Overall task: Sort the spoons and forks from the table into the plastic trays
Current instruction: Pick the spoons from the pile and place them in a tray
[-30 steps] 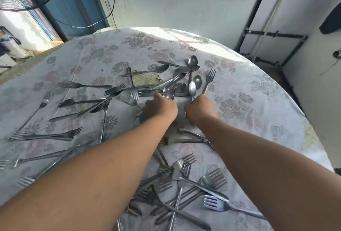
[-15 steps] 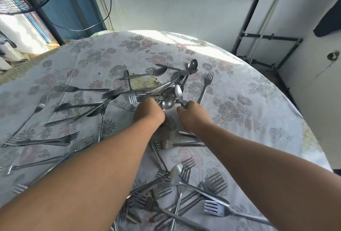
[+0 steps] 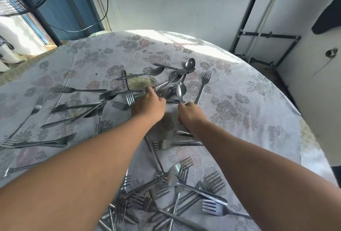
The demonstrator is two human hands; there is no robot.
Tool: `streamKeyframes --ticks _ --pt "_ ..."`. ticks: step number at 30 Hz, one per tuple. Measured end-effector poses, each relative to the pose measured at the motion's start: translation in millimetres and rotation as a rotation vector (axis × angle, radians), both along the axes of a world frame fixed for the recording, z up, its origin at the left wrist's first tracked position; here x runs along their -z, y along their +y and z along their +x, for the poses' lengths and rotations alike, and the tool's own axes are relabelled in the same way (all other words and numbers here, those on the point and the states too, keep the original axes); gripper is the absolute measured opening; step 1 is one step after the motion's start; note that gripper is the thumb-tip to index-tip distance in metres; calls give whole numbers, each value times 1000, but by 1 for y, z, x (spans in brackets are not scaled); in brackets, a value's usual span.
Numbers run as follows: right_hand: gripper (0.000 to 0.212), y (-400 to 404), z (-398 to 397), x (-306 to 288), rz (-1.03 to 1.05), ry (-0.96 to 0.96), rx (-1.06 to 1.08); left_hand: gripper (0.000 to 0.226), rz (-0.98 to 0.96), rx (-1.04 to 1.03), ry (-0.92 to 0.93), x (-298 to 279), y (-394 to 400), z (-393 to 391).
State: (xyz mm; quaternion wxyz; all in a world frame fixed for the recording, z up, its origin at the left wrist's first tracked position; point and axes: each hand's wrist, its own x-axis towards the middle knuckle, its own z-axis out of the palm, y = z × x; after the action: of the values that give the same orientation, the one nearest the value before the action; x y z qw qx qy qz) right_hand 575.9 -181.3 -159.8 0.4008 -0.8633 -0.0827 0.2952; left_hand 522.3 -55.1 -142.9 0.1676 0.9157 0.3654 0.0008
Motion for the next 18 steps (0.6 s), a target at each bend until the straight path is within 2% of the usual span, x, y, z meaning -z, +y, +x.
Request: streamKeyframes --ticks 4,8,14,16,18 --pt "51 -1 0 1 -9 -14 -13 34 -1 -120 176 6 1 1" --pt "57 -1 0 0 -41 -46 -27 31 91 -87 187 11 -3 1" --pt "42 -3 0 2 -100 -95 -64 21 159 -84 204 10 0 2" --pt "41 -3 -1 0 -115 -104 -75 27 152 -35 271 10 0 3" --pt "45 -3 -2 -2 -108 -90 -76 43 129 0 344 10 -1 3"
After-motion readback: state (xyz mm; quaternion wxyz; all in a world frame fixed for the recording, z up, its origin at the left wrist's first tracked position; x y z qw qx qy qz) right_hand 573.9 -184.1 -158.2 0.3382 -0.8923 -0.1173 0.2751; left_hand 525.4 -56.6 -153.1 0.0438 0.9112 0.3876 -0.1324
